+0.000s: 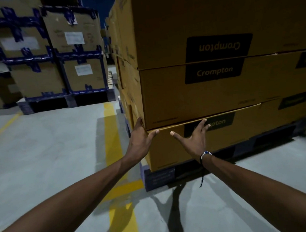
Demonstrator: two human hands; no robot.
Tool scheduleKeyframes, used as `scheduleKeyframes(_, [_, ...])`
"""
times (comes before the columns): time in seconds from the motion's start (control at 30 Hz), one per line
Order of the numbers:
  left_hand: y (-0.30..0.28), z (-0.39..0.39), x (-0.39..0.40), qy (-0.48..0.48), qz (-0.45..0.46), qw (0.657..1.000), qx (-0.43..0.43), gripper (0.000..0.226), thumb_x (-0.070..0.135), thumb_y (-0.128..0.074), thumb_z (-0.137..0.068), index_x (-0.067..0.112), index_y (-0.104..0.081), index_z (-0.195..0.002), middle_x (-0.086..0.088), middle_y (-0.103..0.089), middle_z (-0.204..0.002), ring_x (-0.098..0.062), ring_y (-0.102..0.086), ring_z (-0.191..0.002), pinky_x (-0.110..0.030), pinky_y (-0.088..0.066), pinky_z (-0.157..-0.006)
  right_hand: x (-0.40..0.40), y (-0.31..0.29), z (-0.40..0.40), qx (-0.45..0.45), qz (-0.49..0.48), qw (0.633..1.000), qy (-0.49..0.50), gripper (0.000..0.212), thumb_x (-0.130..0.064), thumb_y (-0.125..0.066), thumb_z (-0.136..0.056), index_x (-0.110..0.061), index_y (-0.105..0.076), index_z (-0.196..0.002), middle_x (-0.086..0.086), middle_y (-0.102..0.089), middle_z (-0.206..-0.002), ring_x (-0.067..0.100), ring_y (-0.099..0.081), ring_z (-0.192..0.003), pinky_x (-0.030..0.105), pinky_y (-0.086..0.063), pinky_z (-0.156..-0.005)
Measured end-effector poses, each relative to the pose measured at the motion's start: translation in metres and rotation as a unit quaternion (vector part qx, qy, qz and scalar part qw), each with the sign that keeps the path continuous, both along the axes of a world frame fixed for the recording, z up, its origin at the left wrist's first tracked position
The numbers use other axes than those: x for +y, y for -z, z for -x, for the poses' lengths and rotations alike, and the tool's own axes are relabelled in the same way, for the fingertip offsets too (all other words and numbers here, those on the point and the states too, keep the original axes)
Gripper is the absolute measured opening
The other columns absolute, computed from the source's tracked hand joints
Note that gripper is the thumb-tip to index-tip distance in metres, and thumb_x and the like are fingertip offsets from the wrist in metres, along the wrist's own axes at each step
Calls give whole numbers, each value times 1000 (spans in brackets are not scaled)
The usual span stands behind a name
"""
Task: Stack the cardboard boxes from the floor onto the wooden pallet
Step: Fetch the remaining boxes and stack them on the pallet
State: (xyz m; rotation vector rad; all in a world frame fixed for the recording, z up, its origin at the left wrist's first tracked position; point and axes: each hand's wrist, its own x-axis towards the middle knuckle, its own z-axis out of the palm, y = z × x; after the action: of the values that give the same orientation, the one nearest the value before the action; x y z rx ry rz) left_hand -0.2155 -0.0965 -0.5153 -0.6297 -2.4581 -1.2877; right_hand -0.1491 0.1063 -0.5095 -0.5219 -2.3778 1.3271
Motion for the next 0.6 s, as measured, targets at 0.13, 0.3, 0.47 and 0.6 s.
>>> scheduleKeyframes(0.13, [-1, -3, -1, -2, -14, 1000, -8, 79, 60, -62, -97, 23, -27, -158, 0, -60, -143, -19, -62, -125, -37, -58, -100, -1, 0, 1, 2, 5, 1000, 1, 147, -64, -83, -71, -13, 22, -160, 20, 27, -166, 43, -16, -155, 41, -32, -118])
scheduleKeyframes(0.3, [-1, -2, 1, -14, -24, 1000, -3, 77, 54, -65, -98, 19, -31, -157, -2, -62, -142, -21, -61, -128, -44, -58, -102, -2, 1, 3, 8, 9, 1000, 4, 145, -61, -85, -71, -14, 21, -160, 18, 27, -166, 41, -14, -155, 40, -31, -118])
scheduleKeyframes(0.47, [0, 1, 0, -23, -26, 999, -8, 79, 56, -66, -96, 18, -31, -156, -5, -62, -142, -23, -60, -129, -46, -58, -101, -3, 4, 5, 16, 19, 1000, 3, 145, -60, -85, -71, -15, 20, -160, 18, 29, -165, 40, -11, -156, 40, -29, -120])
scheduleKeyframes(0.6, [1, 2, 0, -28, -34, 999, -10, 81, 56, -68, -94, 16, -33, -156, -6, -61, -143, -25, -59, -131, -47, -59, -99, -3, 4, 6, 17, 19, 1000, 1, 145, -60, -85, -72, -15, 21, -160, 18, 30, -165, 41, -9, -156, 40, -28, -120])
